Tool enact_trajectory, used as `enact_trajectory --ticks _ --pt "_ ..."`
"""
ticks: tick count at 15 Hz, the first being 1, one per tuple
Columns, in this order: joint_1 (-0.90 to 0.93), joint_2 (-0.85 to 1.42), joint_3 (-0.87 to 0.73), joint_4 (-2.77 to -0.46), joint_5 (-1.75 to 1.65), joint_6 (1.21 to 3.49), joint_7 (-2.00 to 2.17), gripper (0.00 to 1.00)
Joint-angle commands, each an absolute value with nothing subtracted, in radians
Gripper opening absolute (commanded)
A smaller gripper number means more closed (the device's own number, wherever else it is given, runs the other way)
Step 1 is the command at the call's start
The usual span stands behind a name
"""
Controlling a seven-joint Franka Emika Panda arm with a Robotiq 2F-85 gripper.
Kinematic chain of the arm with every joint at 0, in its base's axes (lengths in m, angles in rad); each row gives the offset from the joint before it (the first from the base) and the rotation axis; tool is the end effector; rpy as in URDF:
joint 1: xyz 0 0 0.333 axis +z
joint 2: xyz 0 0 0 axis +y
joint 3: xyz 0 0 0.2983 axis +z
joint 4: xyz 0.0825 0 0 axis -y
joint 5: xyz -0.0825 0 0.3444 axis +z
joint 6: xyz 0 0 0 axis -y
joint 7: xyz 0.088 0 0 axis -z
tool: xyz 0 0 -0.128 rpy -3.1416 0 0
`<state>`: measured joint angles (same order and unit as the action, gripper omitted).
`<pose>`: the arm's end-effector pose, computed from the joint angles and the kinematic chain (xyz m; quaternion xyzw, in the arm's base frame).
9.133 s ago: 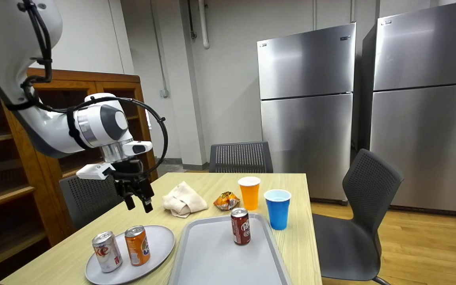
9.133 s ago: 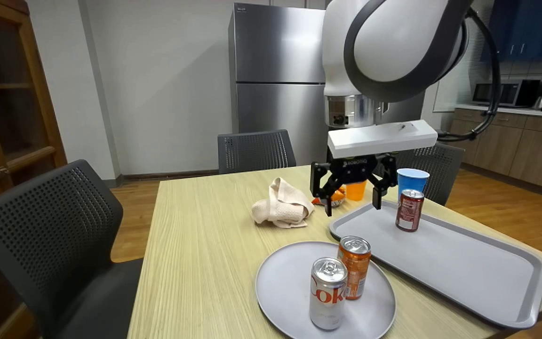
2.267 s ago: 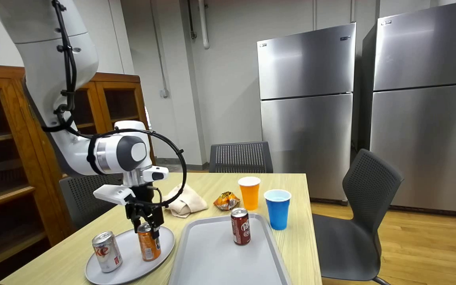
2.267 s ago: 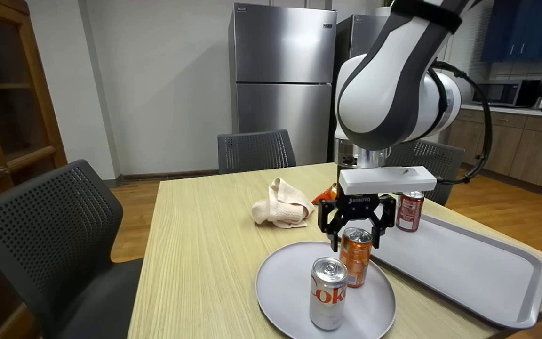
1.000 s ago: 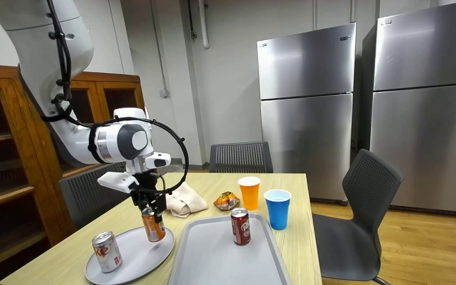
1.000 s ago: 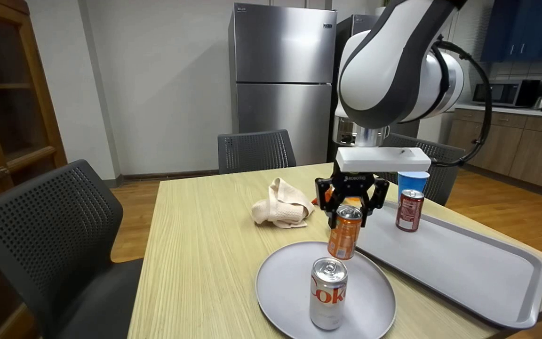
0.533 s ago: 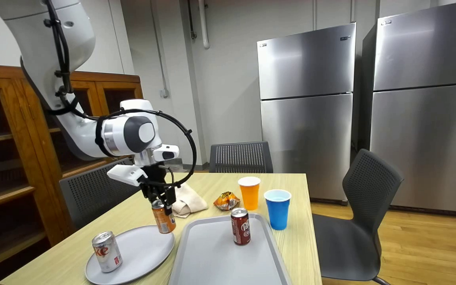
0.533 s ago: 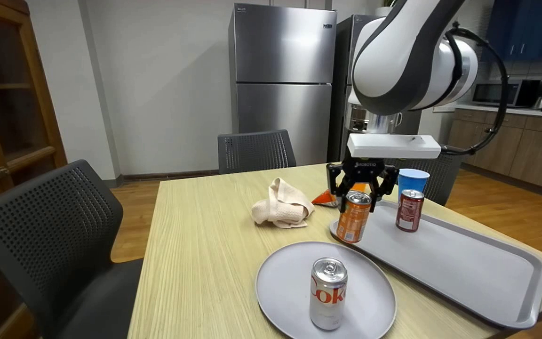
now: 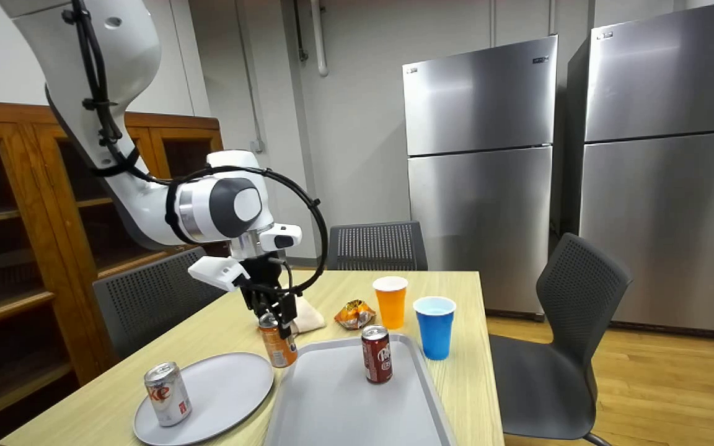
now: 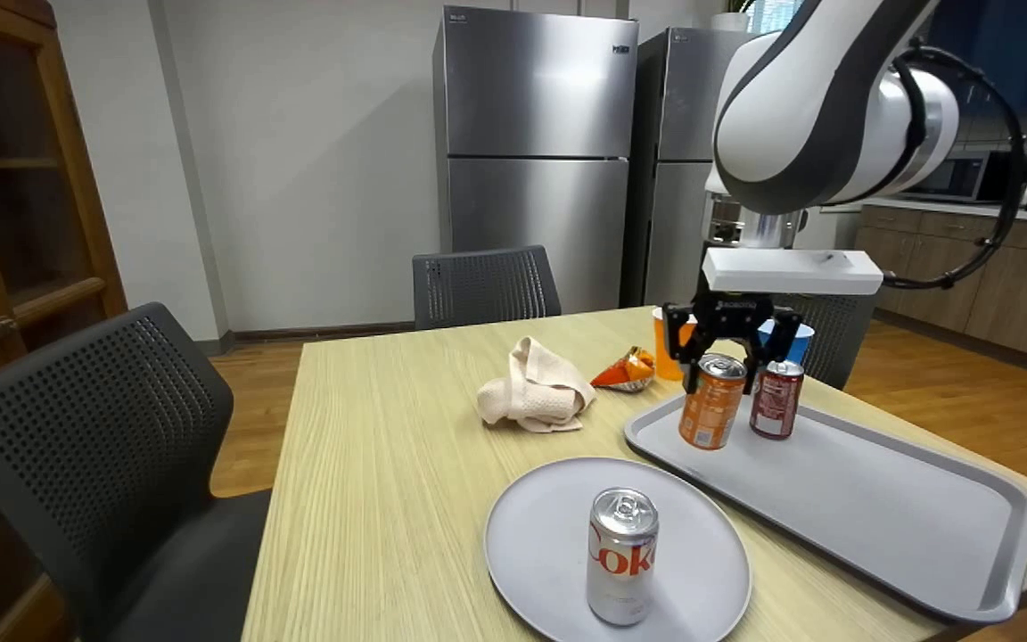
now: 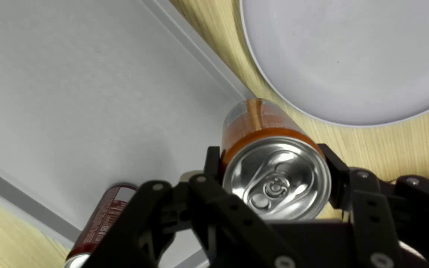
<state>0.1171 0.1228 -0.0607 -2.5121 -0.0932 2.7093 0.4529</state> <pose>0.4540 0.0276 0.2368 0.9868 -0.1555 0.0422 0.0146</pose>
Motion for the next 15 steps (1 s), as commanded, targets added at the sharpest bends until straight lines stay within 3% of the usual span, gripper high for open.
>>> enact_trajectory --ticks 1,15 --pt "0.076 0.068 -0.078 -2.563 -0.12 2.725 0.436 0.39" --pt "-0.05 0.066 -0.193 -2.624 -0.152 2.756 0.379 0.39"
